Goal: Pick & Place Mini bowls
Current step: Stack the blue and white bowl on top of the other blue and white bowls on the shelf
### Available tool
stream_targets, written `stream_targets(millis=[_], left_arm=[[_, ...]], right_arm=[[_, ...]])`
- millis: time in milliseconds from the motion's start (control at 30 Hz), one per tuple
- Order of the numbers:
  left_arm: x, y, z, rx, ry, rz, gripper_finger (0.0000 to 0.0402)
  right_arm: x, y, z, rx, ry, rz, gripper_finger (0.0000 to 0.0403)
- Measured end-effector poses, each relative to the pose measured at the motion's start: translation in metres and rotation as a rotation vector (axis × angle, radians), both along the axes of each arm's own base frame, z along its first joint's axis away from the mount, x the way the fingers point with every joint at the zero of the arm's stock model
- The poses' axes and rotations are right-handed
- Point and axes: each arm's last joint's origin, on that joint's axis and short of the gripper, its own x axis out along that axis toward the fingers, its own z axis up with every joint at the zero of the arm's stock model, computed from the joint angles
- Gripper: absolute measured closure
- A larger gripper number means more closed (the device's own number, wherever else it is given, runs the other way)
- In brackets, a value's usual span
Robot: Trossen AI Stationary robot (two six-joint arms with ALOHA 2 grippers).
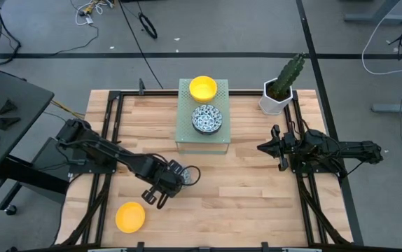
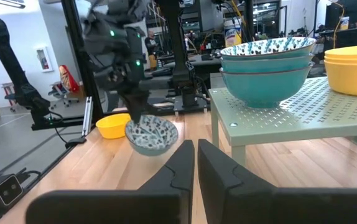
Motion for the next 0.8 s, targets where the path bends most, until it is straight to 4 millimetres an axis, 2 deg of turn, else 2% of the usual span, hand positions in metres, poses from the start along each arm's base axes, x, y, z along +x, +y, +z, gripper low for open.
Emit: stream_targets(millis=[433,800], left_arm=[[0.012,-0.002,0.044,0.028,-0.098,0.023,0.0395],[0.019,0.002,0.105,0.036,-0.233,0.086,0.0395]], right_arm=[[0.0,0.0,0.0,0.0,0.0,0.0,0.0376],[0.0,0.0,0.0,0.0,0.0,0.0,0.0376]])
